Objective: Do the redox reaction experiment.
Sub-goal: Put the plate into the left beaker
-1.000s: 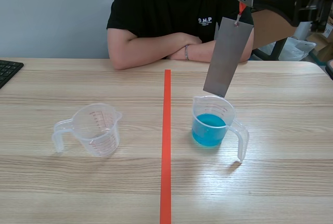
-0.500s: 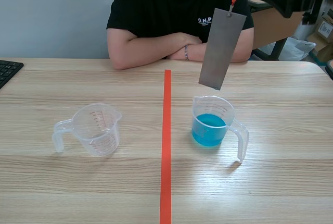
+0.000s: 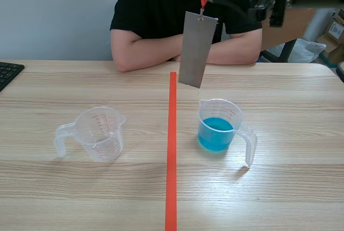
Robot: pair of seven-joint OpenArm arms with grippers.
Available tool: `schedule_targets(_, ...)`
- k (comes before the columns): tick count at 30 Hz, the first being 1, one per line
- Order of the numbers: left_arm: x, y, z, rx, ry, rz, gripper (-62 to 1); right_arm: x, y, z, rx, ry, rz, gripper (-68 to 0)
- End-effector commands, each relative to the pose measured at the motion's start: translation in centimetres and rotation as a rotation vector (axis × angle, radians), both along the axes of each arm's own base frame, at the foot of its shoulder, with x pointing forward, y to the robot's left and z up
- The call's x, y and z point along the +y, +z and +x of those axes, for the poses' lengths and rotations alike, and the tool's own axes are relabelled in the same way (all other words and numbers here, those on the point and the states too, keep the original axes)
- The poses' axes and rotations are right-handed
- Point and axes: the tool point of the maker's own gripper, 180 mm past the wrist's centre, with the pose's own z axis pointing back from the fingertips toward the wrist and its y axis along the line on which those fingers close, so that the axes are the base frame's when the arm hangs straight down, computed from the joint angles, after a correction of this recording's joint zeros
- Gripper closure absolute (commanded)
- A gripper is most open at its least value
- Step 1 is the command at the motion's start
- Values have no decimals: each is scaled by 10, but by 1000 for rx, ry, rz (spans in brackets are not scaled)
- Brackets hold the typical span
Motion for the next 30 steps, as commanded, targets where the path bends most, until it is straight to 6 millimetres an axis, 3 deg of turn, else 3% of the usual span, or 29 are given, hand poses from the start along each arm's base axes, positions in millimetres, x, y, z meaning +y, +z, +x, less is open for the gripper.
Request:
schedule_targets(1,1,4,8,-27,2,3,-47,7,19,2,-47,8,32,-15)
schedule_targets(17,1,4,12,-39,1,2,-47,97,41,-7,-133,152,55,-15)
schedule_targets(30,1,4,12,-38,1,1,-47,156,31,-17,-89,269,50,-15)
